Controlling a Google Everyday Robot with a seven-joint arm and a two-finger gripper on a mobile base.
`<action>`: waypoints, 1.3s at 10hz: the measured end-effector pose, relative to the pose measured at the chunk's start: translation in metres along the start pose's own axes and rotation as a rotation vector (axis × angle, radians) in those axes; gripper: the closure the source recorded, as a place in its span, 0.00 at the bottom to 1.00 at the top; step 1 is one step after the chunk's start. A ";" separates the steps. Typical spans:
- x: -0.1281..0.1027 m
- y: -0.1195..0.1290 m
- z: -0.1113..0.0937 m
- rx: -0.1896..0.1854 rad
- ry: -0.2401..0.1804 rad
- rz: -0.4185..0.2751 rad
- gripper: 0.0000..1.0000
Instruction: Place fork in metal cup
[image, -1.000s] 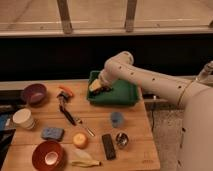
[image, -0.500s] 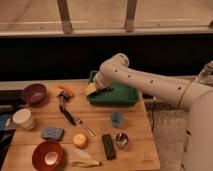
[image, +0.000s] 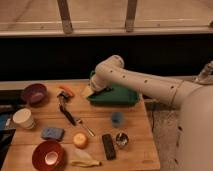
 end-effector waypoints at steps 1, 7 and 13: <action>0.005 0.018 0.009 -0.023 0.012 -0.024 0.20; 0.038 0.076 0.051 -0.094 0.100 -0.058 0.20; 0.089 0.046 0.060 -0.020 0.163 0.088 0.20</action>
